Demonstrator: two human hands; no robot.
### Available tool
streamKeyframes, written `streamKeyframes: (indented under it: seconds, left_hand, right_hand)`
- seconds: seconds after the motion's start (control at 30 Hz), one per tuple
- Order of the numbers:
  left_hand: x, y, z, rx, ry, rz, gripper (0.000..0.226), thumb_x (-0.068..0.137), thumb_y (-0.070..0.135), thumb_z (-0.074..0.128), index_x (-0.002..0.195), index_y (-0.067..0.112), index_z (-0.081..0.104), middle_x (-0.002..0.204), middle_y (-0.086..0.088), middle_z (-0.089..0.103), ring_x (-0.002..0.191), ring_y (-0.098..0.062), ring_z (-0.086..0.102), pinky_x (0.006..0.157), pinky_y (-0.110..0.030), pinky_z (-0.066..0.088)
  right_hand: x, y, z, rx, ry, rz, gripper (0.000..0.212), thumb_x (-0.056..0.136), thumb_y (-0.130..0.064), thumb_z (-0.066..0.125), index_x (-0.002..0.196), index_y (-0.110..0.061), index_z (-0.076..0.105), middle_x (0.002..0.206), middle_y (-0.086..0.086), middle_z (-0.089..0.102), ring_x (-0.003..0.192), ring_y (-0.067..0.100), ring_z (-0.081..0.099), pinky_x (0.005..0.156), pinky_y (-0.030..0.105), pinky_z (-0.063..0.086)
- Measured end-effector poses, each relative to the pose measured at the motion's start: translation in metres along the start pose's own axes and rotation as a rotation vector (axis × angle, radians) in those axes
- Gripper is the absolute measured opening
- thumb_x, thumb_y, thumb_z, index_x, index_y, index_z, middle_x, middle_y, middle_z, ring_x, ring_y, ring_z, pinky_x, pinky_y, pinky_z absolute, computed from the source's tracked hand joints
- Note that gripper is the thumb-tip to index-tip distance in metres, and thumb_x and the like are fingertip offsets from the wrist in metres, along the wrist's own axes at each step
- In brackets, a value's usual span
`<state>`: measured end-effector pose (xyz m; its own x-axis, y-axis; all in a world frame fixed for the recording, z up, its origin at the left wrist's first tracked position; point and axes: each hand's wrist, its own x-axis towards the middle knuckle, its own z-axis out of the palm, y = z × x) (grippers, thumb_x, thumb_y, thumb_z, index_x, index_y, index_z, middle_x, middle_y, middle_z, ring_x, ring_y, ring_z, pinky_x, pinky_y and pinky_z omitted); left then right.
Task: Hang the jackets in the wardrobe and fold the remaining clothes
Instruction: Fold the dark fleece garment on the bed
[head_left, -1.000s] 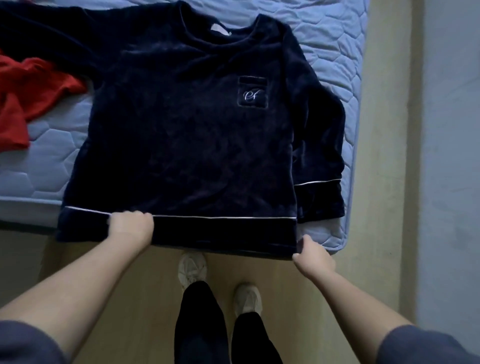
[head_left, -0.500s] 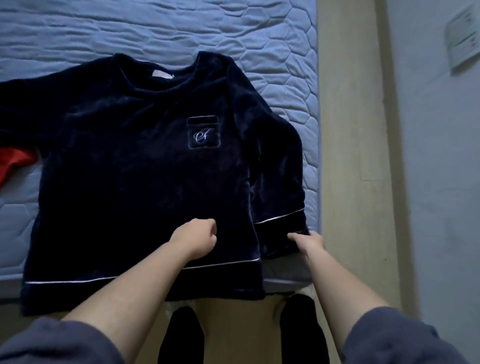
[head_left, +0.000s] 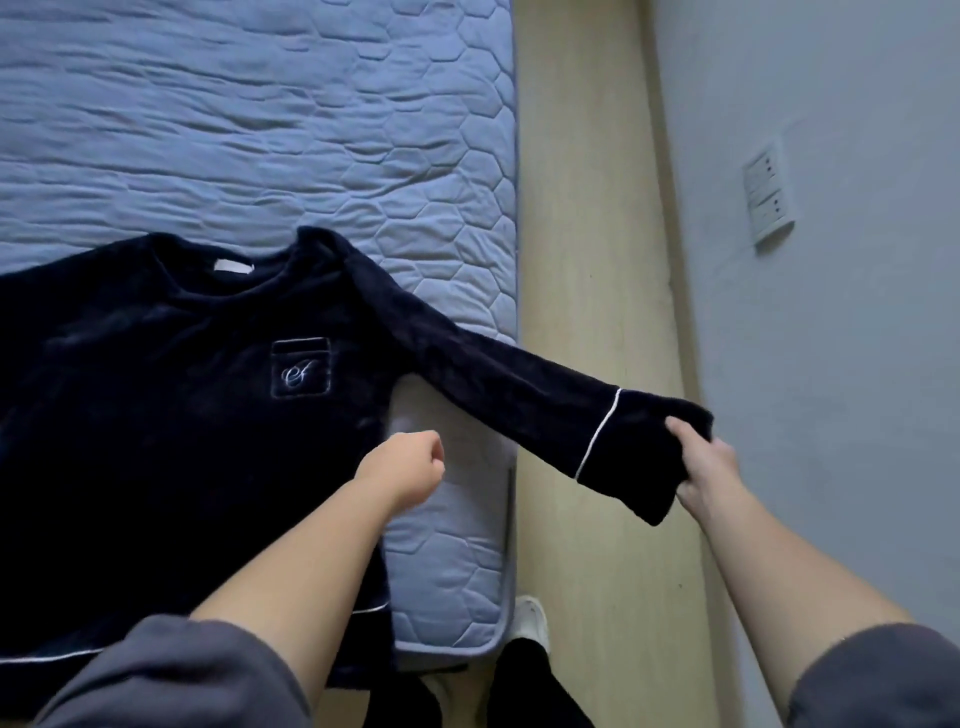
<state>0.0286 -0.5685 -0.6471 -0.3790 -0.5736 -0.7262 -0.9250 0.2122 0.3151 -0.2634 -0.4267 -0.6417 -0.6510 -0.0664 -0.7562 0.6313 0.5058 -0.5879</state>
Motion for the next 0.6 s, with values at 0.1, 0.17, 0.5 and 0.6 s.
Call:
streamKeyframes:
  seconds: [0.1,0.17,0.5,0.6]
  left_hand:
    - [0.025,0.013,-0.018,0.018,0.015,-0.039,0.018,0.087,0.023,0.040,0.092,0.029,0.056,0.101,0.002,0.063,0.082,-0.019,0.056,0.069,-0.028,0.045]
    - [0.049,0.017,-0.025,-0.015,0.012,-0.099,0.016,0.085,0.023,0.041,0.089,0.029,0.055,0.096,0.003,0.063,0.080,-0.019,0.059,0.071,-0.029,0.050]
    - [0.203,0.083,-0.043,-1.390,0.165,-0.550,0.033,0.095,0.019,0.046,0.128,0.018,0.045,0.117,-0.010,0.058,0.090,-0.022,0.062,0.065,-0.035,0.050]
    - [0.224,0.104,-0.046,-1.217,0.236,-0.435,0.027,0.092,0.007,0.043,0.115,0.016,0.055,0.102,-0.005,0.065,0.079,-0.016,0.062,0.063,-0.030,0.049]
  right_hand:
    - [0.023,-0.042,0.025,0.094,-0.063,0.126,0.031,0.089,-0.029,0.061,0.116,-0.014,0.058,0.104,0.009,0.069,0.092,0.027,0.068,0.085,0.042,0.055]
    - [0.044,-0.063,0.044,0.085,-0.109,0.182,0.027,0.091,-0.022,0.053,0.116,-0.013,0.058,0.101,0.005,0.067,0.087,0.024,0.066,0.077,0.037,0.055]
    - [0.166,-0.134,0.065,0.256,-0.139,0.280,0.042,0.098,-0.014,0.028,0.135,0.001,0.042,0.111,0.020,0.066,0.079,0.021,0.067,0.077,0.035,0.054]
    - [0.189,-0.136,0.073,0.146,-0.266,0.442,0.031,0.094,-0.003,0.030,0.123,-0.002,0.041,0.128,0.016,0.060,0.118,0.029,0.058,0.099,0.043,0.045]
